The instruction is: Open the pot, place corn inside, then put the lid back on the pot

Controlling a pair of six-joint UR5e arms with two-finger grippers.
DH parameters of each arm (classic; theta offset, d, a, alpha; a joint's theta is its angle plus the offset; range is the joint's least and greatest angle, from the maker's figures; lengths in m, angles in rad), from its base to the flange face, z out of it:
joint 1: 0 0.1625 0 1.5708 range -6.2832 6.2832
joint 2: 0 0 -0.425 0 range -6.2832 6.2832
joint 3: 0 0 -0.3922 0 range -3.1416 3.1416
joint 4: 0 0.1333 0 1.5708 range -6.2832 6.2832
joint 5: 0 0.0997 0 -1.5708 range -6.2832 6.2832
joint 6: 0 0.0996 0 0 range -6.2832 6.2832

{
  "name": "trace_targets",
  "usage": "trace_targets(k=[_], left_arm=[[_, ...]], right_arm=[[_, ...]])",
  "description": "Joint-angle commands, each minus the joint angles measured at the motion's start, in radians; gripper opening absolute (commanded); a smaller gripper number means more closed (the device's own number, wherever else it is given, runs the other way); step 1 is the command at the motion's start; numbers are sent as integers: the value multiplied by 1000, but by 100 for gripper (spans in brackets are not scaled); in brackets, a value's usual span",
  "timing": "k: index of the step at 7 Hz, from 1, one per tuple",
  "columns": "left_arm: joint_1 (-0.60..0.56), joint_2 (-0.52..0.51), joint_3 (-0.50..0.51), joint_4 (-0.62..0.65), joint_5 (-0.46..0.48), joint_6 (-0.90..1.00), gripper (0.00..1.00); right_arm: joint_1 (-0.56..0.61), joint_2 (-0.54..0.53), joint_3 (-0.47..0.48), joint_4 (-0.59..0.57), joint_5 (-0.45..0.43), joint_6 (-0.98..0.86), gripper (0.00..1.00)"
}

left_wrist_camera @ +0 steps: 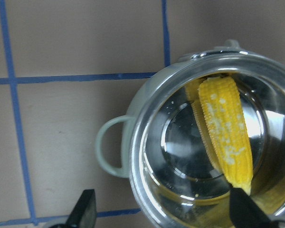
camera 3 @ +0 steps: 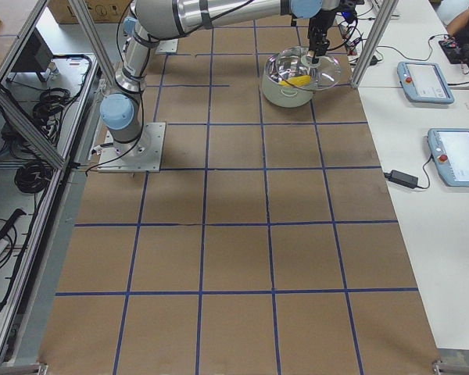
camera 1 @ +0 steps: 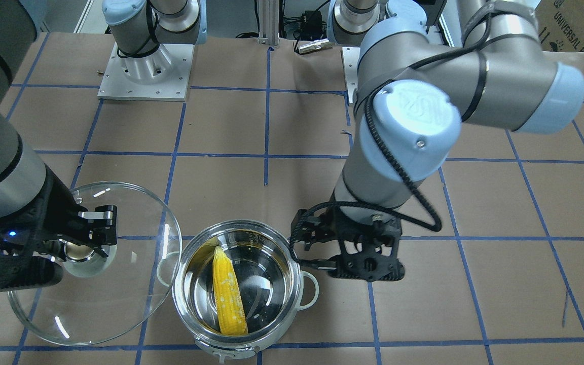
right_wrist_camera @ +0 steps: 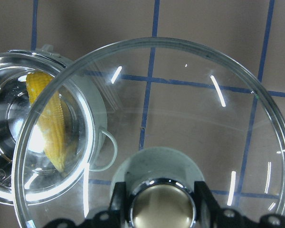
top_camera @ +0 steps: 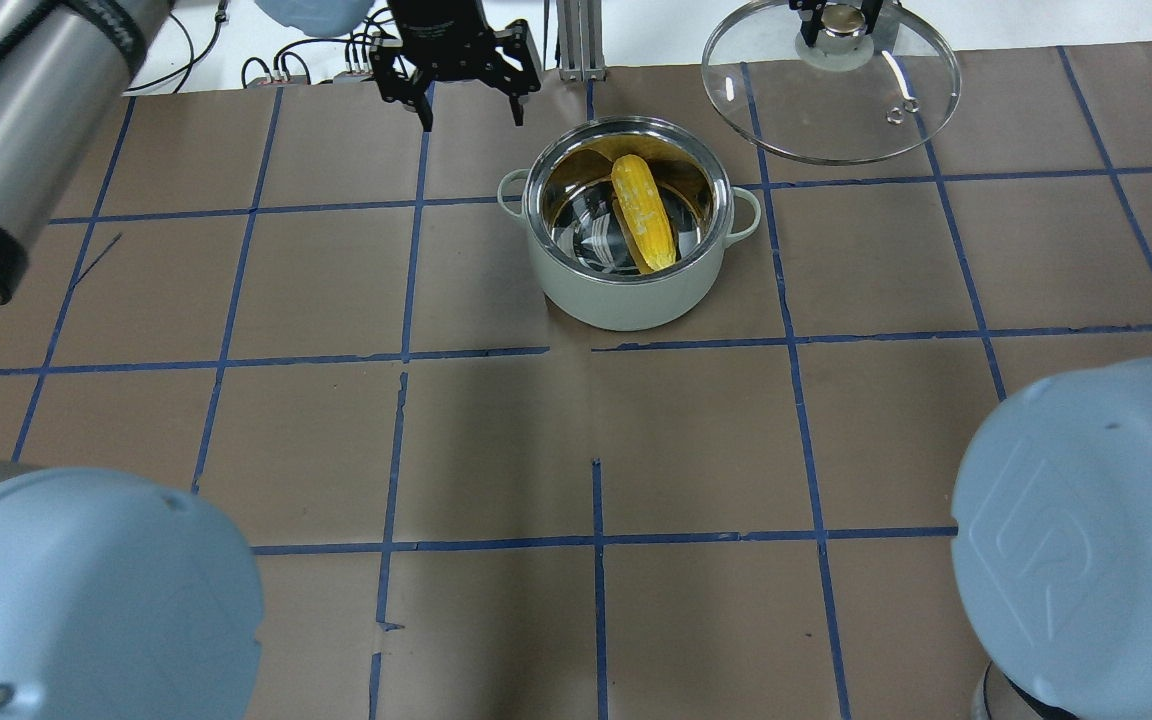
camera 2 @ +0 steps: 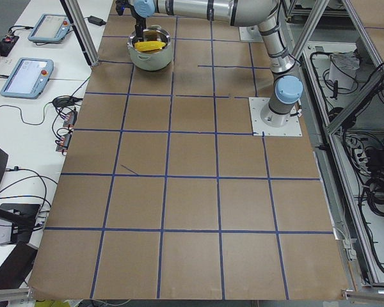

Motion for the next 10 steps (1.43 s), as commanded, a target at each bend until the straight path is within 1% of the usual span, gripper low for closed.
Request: trace_targets(k=[1,2,3,4,5,6,7,9,10], left_arm=[[93,180,-181,-21,63,108,100],[153,288,-302,-11,51,150,100],[193,384,-399,-7,47,200,100],[236,456,-466,-7,46,266,100],[247,489,-484,-8,32,253,100],[230,489,-461,-8,35,226,100],[213,487,-435,-16,43,207,100],[206,472,-403,-16,31,206,100],[205,493,-422,-20,37,207,100]], right_arm=[[66,-5,26,-40,3,38,7],[144,-11,93,-110,-9,135,7],[198,-17,189,-239,-16,185,7],[224,-19,292,-404,-17,232,8],[237,-17,366,-500,-40,239,8],[237,-13,382,-517,-48,240,8],[238,-5,391,-545,-48,262,8],[243,15,387,-548,-48,268,8],[246,24,382,-548,-48,270,8]])
